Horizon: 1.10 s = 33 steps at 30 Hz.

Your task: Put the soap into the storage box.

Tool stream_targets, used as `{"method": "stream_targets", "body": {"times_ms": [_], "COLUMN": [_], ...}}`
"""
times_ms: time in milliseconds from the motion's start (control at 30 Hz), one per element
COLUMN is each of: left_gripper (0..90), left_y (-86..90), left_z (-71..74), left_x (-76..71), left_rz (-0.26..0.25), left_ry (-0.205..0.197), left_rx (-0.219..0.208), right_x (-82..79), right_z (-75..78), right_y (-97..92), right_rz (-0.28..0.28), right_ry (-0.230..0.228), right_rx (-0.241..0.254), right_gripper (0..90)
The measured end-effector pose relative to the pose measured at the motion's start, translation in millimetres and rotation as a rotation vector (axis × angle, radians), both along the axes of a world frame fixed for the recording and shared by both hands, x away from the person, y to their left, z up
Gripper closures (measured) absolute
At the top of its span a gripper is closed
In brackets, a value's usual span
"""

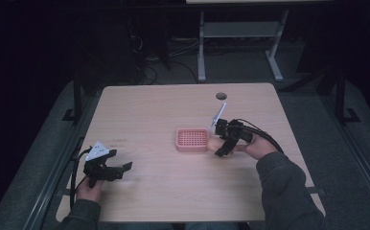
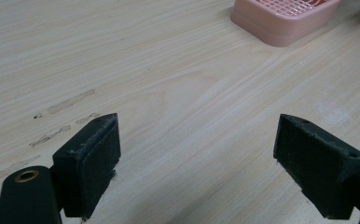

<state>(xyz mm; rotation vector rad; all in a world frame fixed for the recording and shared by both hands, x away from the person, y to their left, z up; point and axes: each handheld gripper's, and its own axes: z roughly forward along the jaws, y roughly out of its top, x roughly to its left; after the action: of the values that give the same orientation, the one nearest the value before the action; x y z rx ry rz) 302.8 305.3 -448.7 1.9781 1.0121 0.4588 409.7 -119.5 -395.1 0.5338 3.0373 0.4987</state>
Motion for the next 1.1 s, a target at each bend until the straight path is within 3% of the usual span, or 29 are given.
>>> {"method": "stream_targets", "body": {"times_ms": [600, 833, 967, 1100], "left_gripper": [14.3, 14.3, 14.3, 14.3], "left_y": [-0.1, 0.2, 0.0, -0.1], "left_z": [0.0, 0.0, 0.0, -0.1], "left_x": [0.0, 0.3, 0.2, 0.2], "left_rz": [0.002, 0.001, 0.001, 0.0], "left_ry": [0.0, 0.001, 0.001, 0.001], "left_rx": [-0.003, -0.002, -0.004, -0.005], "right_x": [22.4, 29.7, 33.3, 37.5], "right_z": [9.6, 10.7, 10.3, 7.9], "right_y": [23.2, 35.5, 39.1, 43.3], "right_rz": [0.026, 0.044, 0.049, 0.056], "right_ry": [-0.002, -0.004, -0.006, 0.001], "right_rx": [0.001, -0.02, 0.007, -0.022], "right_gripper": [31.9, 31.9, 31.9, 31.9]}}
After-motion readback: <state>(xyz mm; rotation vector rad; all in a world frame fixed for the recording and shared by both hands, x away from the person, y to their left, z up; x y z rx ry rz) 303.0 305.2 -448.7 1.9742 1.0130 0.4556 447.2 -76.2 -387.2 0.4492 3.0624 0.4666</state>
